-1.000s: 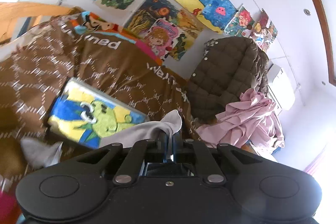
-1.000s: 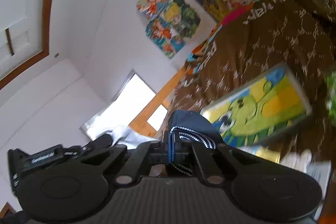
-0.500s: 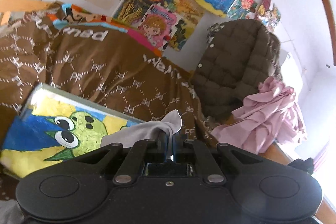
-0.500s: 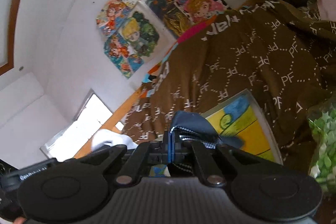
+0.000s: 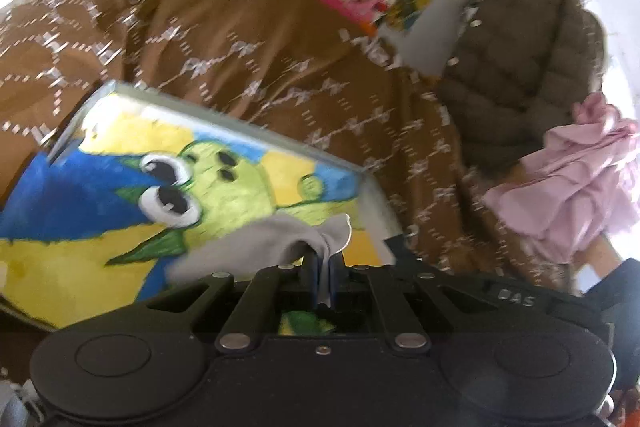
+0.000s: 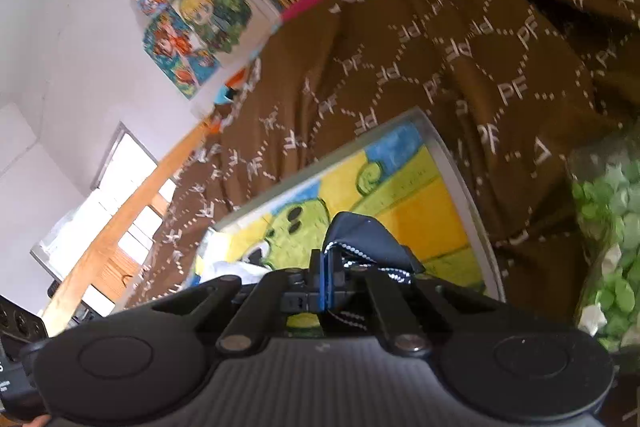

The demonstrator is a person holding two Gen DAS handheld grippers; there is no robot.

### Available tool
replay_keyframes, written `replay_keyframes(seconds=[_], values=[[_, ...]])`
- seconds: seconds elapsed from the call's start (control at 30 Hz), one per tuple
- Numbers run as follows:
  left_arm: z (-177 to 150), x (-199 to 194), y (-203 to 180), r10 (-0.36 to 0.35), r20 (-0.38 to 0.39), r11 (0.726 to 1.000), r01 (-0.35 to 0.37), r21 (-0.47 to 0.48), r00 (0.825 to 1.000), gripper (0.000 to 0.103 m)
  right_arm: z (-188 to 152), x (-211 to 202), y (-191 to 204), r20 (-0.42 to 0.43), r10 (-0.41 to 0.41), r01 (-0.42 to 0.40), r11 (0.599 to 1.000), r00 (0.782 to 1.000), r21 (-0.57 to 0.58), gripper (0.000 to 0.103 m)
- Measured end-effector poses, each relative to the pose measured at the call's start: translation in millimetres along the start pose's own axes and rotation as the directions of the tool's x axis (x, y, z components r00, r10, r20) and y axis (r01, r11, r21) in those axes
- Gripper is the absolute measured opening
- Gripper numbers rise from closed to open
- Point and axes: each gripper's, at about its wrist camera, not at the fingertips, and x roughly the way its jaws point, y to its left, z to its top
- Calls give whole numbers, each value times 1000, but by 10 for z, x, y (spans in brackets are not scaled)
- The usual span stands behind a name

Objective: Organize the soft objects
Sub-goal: 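Carry the sock and grey cloth into the cartoon tray and open both grippers, then move both open grippers back over the pile of soft items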

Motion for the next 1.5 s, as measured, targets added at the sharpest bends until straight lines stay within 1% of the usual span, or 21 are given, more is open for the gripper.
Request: replay_keyframes(seconds=[0.13, 0.23, 0.33, 0.4, 0.43, 0.47, 0.5, 0.53, 0.57, 0.6, 0.67, 0.77, 0.8, 0.87, 0.9, 0.93, 0.97, 1.07, 1.23, 1.37, 1.5], values=[[-26, 101, 98, 50, -63, 998, -52, -30, 997, 6, -19, 16, 4, -23, -15, 15, 1000, 1000, -8, 4], [-50, 128, 128, 73, -86, 997, -76, -28, 994, 6, -23, 26, 18, -41, -27, 27, 1000, 999, -15, 6], [-60, 143, 120, 102, -110, 994, -105, -18, 989, 12, -28, 44, 26, -65, -46, 44, 999, 997, -20, 10], [-71, 154, 116, 119, -127, 993, -121, -14, 985, 17, -34, 50, 35, -79, -60, 58, 998, 995, -22, 11], [-74, 156, 116, 127, -134, 991, -130, -14, 983, 18, -41, 49, 40, -86, -67, 65, 998, 994, -25, 13], [-80, 154, 117, 132, -137, 991, -135, -15, 982, 21, -45, 44, 48, -93, -76, 74, 997, 993, -28, 17], [-85, 147, 114, 133, -140, 990, -136, -19, 981, 28, -42, 42, 55, -96, -80, 78, 996, 992, -31, 19], [-89, 135, 112, 133, -140, 990, -138, -23, 981, 31, -41, 32, 65, -100, -86, 83, 996, 991, -35, 26], [-93, 115, 108, 136, -135, 990, -141, -27, 981, 39, -38, 18, 74, -102, -91, 88, 995, 991, -38, 32], [-98, 90, 102, 139, -128, 989, -144, -31, 982, 47, -37, 1, 87, -103, -97, 93, 995, 990, -42, 35], [-100, 30, 78, 142, -111, 988, -147, -38, 984, 57, -34, -46, 114, -104, -104, 100, 994, 989, -51, 42], [-94, -83, 33, 147, -89, 988, -151, -43, 985, 66, -21, -155, 152, -99, -112, 106, 992, 989, -62, 56], [-93, -130, 15, 149, -80, 987, -153, -45, 986, 70, -11, -194, 171, -93, -115, 109, 992, 989, -69, 58], [-96, -244, -34, 153, -55, 987, -156, -48, 987, 73, -1, -302, 215, -74, -122, 115, 990, 990, -87, 67], [-98, -301, -60, 153, -42, 987, -155, -46, 987, 76, 3, -364, 239, -60, -122, 116, 989, 991, -97, 70], [-103, -373, -89, 153, -24, 987, -153, -39, 988, 78, 5, -436, 270, -44, -121, 116, 987, 992, -108, 75], [-111, -457, -128, 155, 3, 987, -155, -29, 988, 84, 6, -515, 308, -27, -125, 120, 985, 992, -123, 79], [-133, -707, -235, 159, 80, 987, -159, -7, 984, 93, 0, -736, 442, 28, -141, 144, 973, 990, -182, 88], [-166, -1134, -410, 161, 178, 986, -165, 12, 971, 102, -72, -1122, 696, 124, -137, 167, 948, 983, -271, 97], [-245, -1464, -555, 179, 244, 979, -196, 47, 953, 102, -172, -1406, 914, 201, -125, 188, 923, 972, -335, 102], [-365, -1788, -645, 196, 299, 972, -226, 68, 934, 102, -339, -1696, 1066, 249, -97, 189, 905, 964, -381, 103]])
